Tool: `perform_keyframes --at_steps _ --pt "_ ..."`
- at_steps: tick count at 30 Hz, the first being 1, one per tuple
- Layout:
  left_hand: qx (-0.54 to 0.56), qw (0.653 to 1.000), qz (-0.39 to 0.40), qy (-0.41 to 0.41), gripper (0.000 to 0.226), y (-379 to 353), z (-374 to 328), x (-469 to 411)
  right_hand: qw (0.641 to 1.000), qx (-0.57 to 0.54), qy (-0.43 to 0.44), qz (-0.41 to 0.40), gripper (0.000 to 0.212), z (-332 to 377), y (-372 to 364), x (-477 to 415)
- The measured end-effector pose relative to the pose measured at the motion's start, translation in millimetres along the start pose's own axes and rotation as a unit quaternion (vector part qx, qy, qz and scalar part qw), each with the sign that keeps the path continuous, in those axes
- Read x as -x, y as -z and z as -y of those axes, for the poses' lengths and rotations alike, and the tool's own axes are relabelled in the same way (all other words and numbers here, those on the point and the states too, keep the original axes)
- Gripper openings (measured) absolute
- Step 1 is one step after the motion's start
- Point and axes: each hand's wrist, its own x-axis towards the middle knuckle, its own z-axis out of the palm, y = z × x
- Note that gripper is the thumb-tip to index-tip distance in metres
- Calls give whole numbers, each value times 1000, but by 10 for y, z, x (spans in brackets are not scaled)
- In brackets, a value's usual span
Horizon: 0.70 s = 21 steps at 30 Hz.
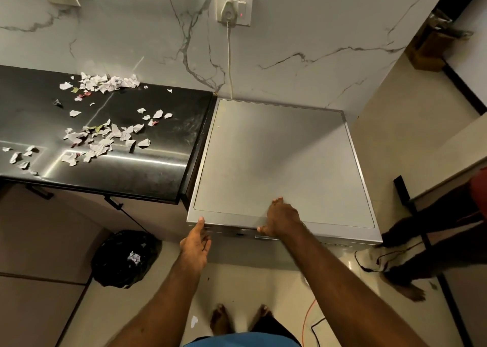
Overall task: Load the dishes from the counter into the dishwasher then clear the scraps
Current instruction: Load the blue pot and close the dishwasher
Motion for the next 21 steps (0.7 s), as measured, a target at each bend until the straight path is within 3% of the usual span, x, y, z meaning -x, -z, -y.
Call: perform_keyframes --at_steps 3,10,15,21 --pt "16 1000 10 15 58 34 -61 -14 1000 -8 0 -2 115 8 -1 -10" --pt "38 998 49 19 35 45 -53 -43 1000 -9 -4 4 118 13 -17 -35" --pt "63 995 74 38 57 31 5 -43 1000 -5 -2 5 117 6 -40 -51" --pt "68 996 62 13 48 -11 27 -61 1000 15 9 -1 108 -2 -7 5"
